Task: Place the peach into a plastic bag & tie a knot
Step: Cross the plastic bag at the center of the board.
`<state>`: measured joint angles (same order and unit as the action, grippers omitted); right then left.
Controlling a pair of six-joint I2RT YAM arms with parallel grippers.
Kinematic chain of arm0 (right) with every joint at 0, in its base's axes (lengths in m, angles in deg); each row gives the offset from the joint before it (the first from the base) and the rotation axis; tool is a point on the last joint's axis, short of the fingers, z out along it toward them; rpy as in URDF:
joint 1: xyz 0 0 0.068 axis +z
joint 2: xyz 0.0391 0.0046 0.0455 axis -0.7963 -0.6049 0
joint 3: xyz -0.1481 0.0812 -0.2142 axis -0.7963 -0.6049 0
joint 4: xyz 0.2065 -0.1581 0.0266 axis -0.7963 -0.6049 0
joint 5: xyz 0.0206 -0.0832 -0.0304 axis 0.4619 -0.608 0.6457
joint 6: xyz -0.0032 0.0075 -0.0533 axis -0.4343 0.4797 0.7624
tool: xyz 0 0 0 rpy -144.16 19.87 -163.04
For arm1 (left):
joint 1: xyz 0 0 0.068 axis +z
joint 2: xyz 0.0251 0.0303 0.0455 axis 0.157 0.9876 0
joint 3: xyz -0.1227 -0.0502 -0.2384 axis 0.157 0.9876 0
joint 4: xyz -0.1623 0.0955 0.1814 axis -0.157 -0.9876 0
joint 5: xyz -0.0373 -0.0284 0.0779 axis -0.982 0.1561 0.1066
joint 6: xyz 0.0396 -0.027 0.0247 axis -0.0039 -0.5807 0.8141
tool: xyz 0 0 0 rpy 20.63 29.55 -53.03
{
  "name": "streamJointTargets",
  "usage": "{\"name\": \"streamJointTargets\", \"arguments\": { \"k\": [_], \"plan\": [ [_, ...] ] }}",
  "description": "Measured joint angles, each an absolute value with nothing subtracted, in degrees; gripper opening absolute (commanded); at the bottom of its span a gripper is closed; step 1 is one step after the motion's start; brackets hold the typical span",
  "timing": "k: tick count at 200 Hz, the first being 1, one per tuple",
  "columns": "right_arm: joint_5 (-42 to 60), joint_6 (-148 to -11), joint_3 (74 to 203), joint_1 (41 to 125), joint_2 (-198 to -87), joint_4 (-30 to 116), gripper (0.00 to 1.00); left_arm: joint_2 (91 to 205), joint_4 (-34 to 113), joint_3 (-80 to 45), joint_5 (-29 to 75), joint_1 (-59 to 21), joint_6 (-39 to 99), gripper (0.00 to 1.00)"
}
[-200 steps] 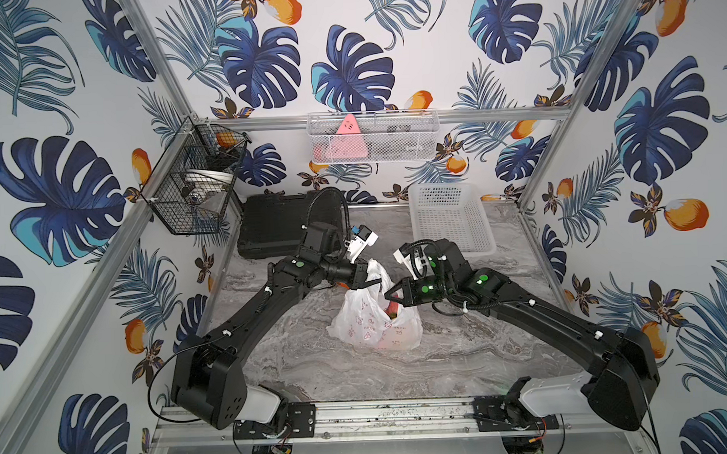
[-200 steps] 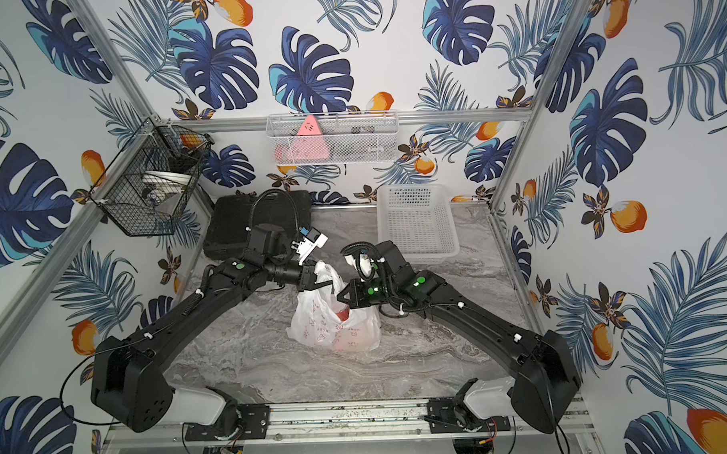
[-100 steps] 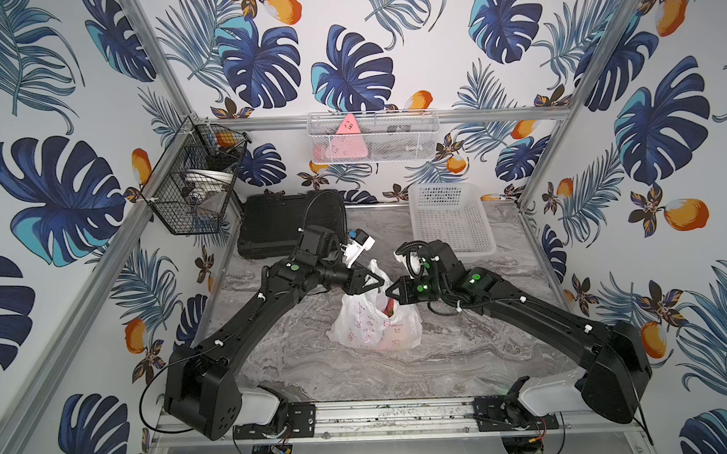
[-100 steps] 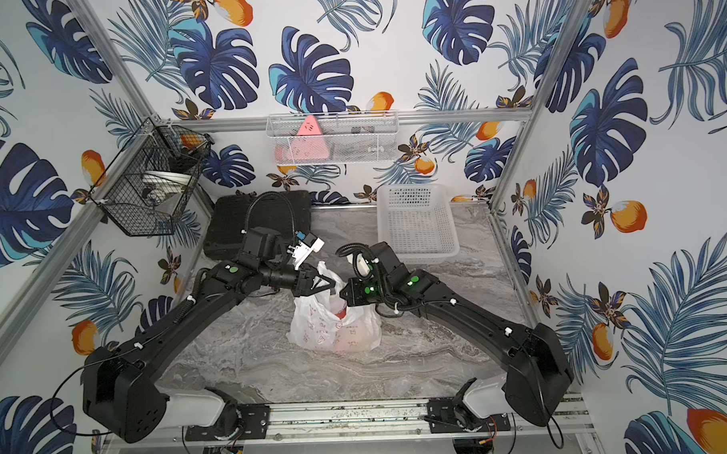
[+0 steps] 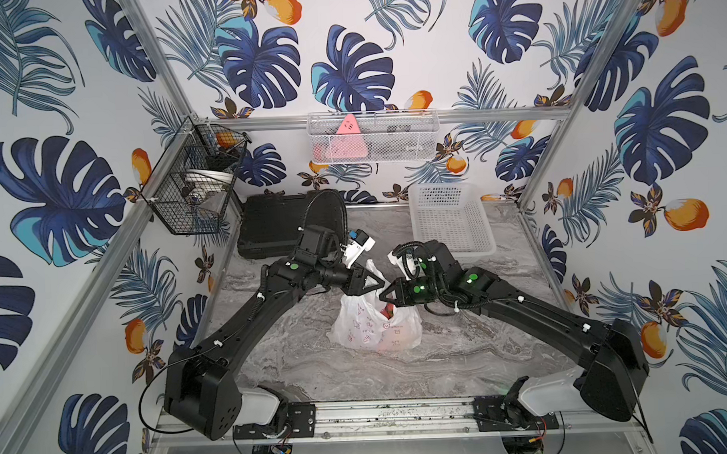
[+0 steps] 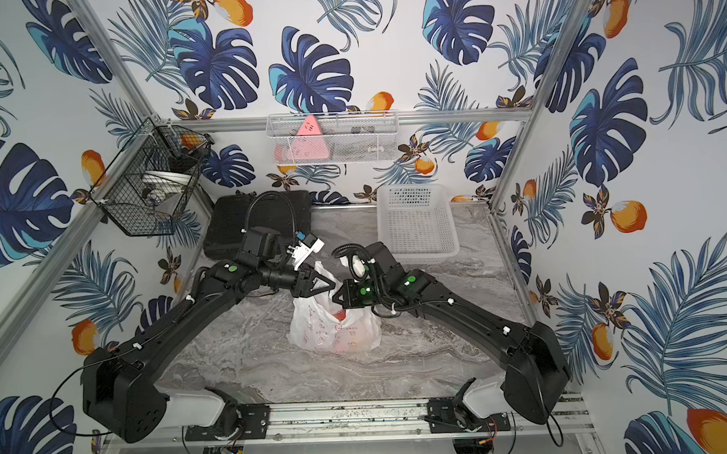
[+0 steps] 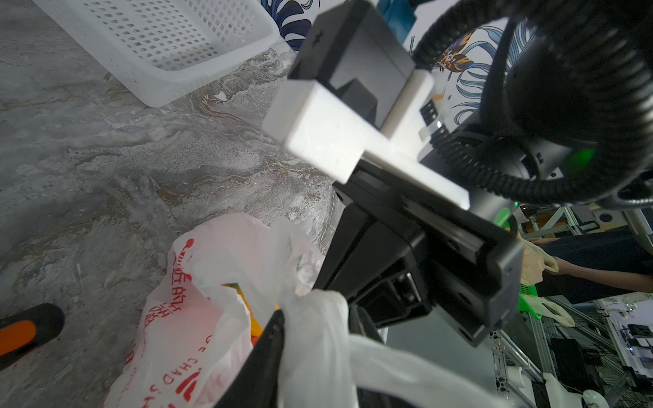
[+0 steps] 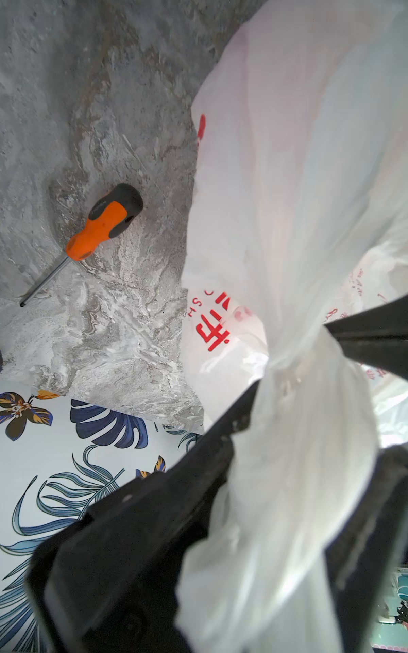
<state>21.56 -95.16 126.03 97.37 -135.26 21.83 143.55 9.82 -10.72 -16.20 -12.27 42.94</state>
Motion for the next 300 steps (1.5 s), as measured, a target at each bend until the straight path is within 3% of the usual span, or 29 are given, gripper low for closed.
{"name": "streamJointTargets", "arguments": {
  "k": [28,60,75,95,110,144,171,246,300],
  "plan": [
    [21.4,-95.9,126.0,98.4,-136.2,22.6,0.00,143.9,9.9,-10.8,-16.6,-12.3,42.8,0.22],
    [19.8,-96.9,126.0,98.5,-137.7,24.0,0.00,143.9,10.2,-10.7,-17.2,-12.3,42.8,0.03],
    [19.7,-97.0,126.0,98.5,-137.6,24.4,0.00,144.0,10.1,-10.9,-17.4,-12.2,43.1,0.00],
    [19.3,-96.2,126.0,98.4,-136.6,23.9,0.25,143.9,10.3,-11.0,-17.9,-12.3,43.7,0.00],
    [20.4,-94.3,126.7,98.0,-135.4,22.1,0.37,143.6,11.0,-10.6,-18.0,-12.3,44.3,0.00],
    [24.1,-89.4,129.4,94.7,-131.3,16.9,0.45,142.8,11.4,-9.6,-18.8,-12.3,44.8,0.00],
    [20.7,-81.3,132.8,93.3,-129.1,10.7,0.52,142.3,12.0,-9.0,-19.7,-12.3,44.9,0.00],
    [17.9,-56.6,135.3,93.6,-132.1,6.4,0.55,142.6,12.6,-9.9,-21.2,-13.6,47.8,0.00],
    [22.5,-52.0,136.6,94.0,-136.5,6.5,0.49,142.6,12.2,-10.0,-22.0,-14.2,49.2,0.00]
  ]
}}
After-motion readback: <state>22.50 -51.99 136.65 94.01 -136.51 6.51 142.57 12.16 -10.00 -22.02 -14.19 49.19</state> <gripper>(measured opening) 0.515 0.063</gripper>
